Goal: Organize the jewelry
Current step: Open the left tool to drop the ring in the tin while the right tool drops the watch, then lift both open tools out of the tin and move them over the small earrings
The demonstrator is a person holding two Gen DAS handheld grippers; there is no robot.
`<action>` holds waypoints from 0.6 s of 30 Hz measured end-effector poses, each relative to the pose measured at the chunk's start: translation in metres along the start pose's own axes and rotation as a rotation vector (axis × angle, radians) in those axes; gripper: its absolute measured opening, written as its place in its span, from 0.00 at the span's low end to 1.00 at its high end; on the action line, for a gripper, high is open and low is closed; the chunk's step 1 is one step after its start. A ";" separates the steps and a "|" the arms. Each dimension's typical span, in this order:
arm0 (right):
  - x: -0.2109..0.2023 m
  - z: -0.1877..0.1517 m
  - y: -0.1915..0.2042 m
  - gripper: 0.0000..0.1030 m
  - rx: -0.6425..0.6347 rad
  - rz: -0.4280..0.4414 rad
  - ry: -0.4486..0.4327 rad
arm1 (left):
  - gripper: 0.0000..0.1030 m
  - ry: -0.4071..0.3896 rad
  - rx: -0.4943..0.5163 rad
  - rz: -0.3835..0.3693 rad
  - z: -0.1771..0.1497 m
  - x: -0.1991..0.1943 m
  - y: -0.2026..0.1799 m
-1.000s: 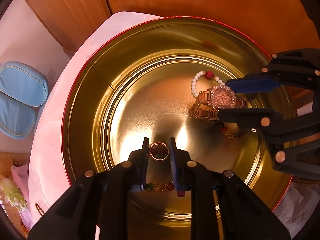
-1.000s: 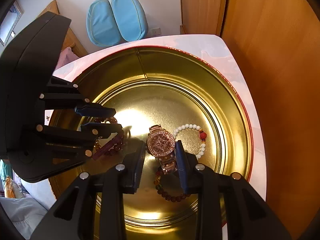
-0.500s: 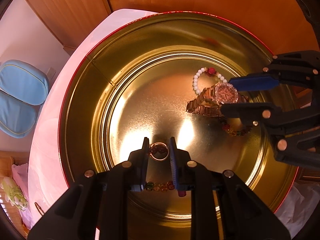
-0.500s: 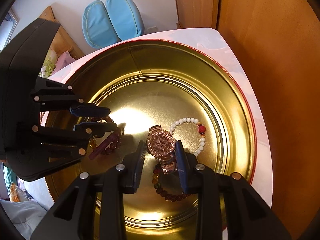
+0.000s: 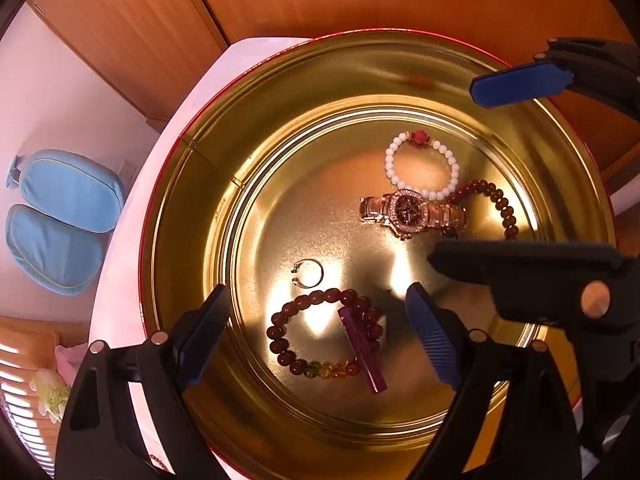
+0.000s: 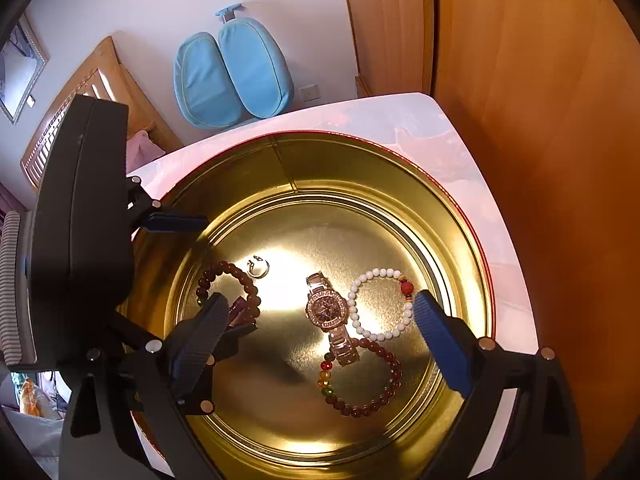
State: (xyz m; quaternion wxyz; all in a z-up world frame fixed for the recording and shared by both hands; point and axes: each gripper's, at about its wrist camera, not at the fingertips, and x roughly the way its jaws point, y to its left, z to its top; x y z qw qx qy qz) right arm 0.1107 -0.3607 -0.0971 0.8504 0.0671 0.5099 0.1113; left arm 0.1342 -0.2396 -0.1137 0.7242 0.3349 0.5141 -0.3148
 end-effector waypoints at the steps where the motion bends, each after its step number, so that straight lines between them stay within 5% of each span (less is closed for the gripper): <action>1: 0.000 -0.001 0.000 0.92 0.001 0.000 0.000 | 0.84 0.000 0.005 0.001 -0.001 0.000 0.000; 18: -0.037 -0.037 0.000 0.92 0.119 0.012 -0.133 | 0.84 -0.123 -0.091 0.049 -0.024 -0.038 -0.005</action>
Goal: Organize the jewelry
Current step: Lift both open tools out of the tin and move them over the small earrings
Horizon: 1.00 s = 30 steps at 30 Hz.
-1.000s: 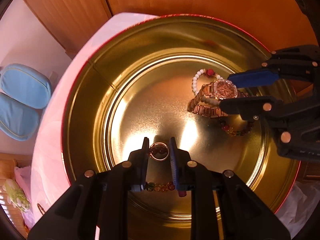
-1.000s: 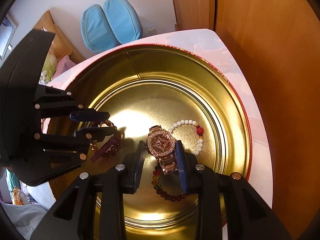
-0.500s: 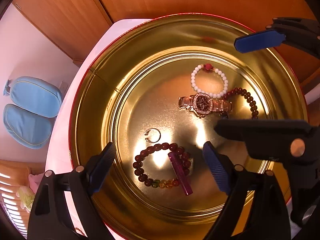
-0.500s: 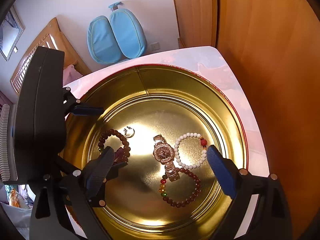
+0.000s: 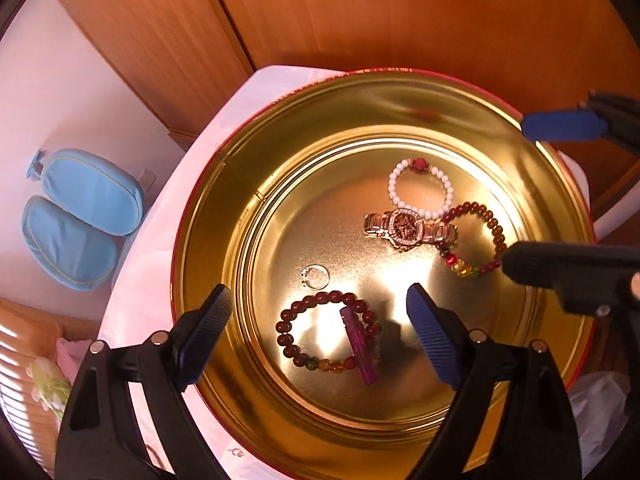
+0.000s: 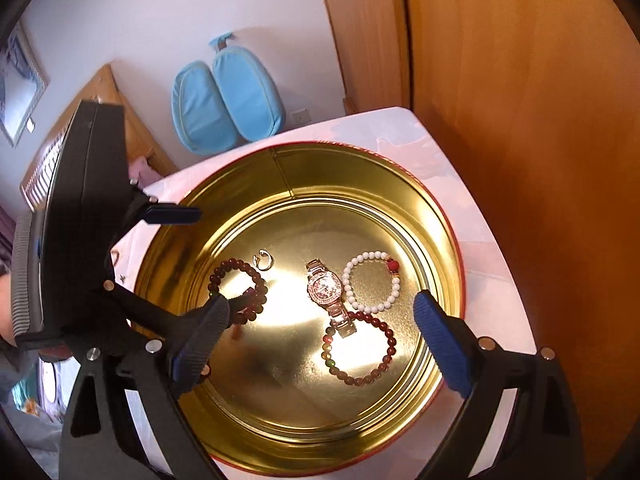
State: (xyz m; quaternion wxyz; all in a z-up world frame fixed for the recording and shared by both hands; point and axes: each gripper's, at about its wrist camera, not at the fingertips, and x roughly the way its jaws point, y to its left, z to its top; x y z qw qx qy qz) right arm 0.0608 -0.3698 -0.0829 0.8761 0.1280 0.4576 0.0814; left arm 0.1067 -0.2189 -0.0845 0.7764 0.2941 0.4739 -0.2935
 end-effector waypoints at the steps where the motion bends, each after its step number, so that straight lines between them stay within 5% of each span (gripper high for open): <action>1: -0.004 -0.003 -0.003 0.92 0.031 0.013 -0.016 | 0.84 -0.020 -0.026 -0.009 -0.004 -0.005 0.002; 7: -0.023 -0.013 -0.017 0.92 0.152 0.068 -0.093 | 0.84 -0.143 -0.097 -0.033 -0.024 -0.035 0.006; 13: -0.034 -0.014 -0.018 0.92 0.167 0.060 -0.106 | 0.84 -0.178 -0.159 -0.042 -0.030 -0.049 0.013; 24: -0.042 -0.009 0.003 0.92 0.145 0.101 -0.173 | 0.84 -0.287 -0.362 -0.025 -0.088 -0.083 0.048; 30: -0.033 0.000 0.035 0.92 0.072 0.143 -0.165 | 0.84 -0.278 -0.478 -0.003 -0.120 -0.090 0.080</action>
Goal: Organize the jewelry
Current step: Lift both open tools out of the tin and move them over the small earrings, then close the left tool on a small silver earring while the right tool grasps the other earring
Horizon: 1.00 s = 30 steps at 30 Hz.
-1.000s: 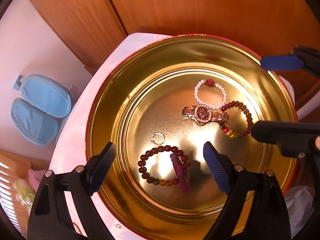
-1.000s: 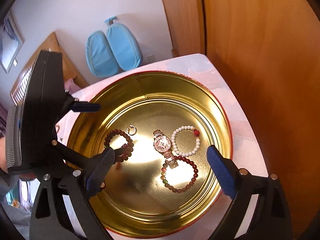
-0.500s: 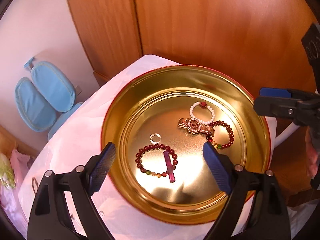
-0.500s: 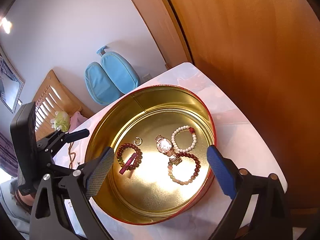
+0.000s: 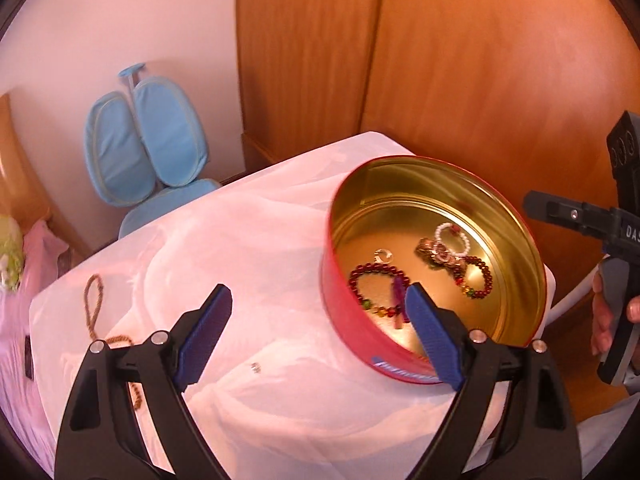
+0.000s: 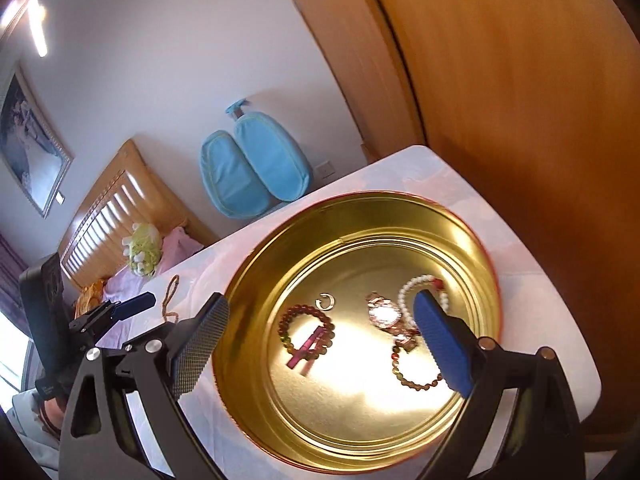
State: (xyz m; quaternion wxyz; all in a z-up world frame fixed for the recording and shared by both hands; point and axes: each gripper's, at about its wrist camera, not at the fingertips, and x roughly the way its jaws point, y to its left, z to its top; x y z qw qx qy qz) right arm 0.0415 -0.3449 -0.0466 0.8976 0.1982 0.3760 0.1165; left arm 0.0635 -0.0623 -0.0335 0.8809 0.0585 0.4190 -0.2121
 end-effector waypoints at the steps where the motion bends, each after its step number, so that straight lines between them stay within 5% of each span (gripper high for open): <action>1: 0.003 0.001 0.007 0.92 -0.021 0.007 0.002 | 0.84 0.001 -0.014 0.003 -0.003 -0.002 0.006; 9: 0.015 -0.005 0.060 0.92 -0.158 0.058 -0.008 | 0.84 0.009 -0.055 0.037 -0.032 -0.020 0.059; 17: 0.038 -0.024 0.120 0.92 -0.307 0.125 0.031 | 0.84 0.056 -0.117 -0.007 -0.063 -0.020 0.108; 30: 0.077 -0.070 0.188 0.92 -0.464 0.109 0.093 | 0.84 0.067 0.024 -0.124 -0.085 0.005 0.148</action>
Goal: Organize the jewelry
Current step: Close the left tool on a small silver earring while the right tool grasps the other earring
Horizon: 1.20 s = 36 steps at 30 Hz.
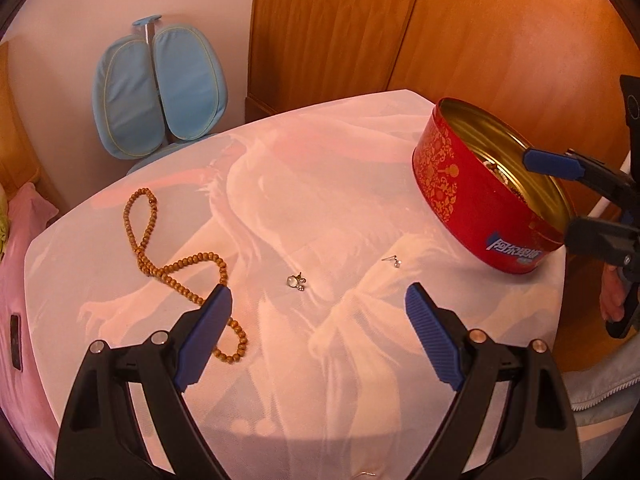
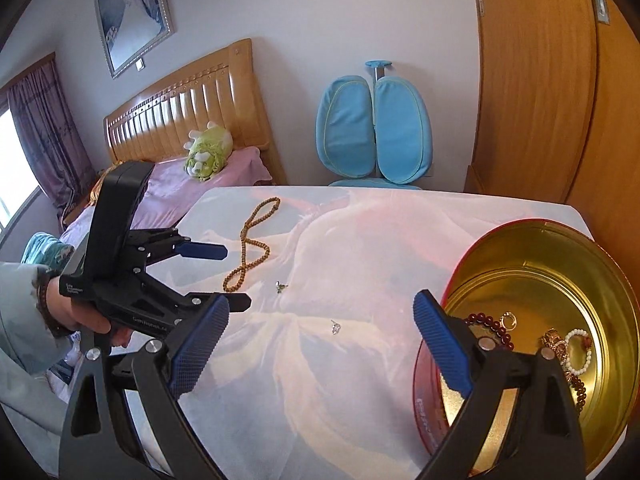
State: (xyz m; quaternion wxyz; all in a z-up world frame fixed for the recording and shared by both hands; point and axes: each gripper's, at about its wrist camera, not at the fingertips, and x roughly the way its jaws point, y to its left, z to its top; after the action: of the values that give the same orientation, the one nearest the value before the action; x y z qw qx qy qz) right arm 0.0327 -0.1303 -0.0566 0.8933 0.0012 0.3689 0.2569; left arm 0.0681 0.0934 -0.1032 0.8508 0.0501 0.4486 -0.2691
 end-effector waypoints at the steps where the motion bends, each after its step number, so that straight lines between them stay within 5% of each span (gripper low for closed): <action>1: 0.004 -0.002 0.003 0.92 -0.005 -0.006 0.003 | 0.84 -0.006 0.021 -0.007 -0.001 0.001 0.000; 11: 0.050 -0.027 0.018 0.91 -0.004 -0.063 0.046 | 0.84 0.000 0.201 -0.080 -0.009 0.022 -0.003; 19: 0.080 -0.039 0.017 0.80 -0.018 -0.132 0.079 | 0.84 0.018 0.304 -0.072 -0.005 0.040 -0.005; 22: 0.092 -0.043 0.010 0.67 0.016 -0.167 0.098 | 0.83 0.027 0.322 -0.093 -0.004 0.045 -0.003; 23: 0.095 -0.044 0.008 0.65 0.025 -0.171 0.102 | 0.81 0.025 0.330 -0.093 -0.003 0.046 -0.002; 25: 0.099 -0.046 0.008 0.62 0.027 -0.170 0.105 | 0.60 0.039 0.331 -0.099 -0.002 0.051 0.000; 32: 0.109 -0.049 0.002 0.43 0.058 -0.186 0.113 | 0.59 0.028 0.308 -0.111 0.000 0.056 0.009; 34: 0.108 -0.049 0.001 0.37 0.061 -0.197 0.108 | 0.31 0.014 0.324 -0.093 -0.002 0.055 0.009; 36: 0.109 -0.050 0.000 0.06 0.065 -0.186 0.112 | 0.14 0.014 0.315 -0.108 -0.002 0.054 0.010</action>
State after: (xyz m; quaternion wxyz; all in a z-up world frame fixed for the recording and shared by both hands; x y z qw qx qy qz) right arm 0.0650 -0.0889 -0.1646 0.8908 -0.0187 0.4247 0.1604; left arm 0.0965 0.0804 -0.1484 0.8135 0.1604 0.4088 -0.3812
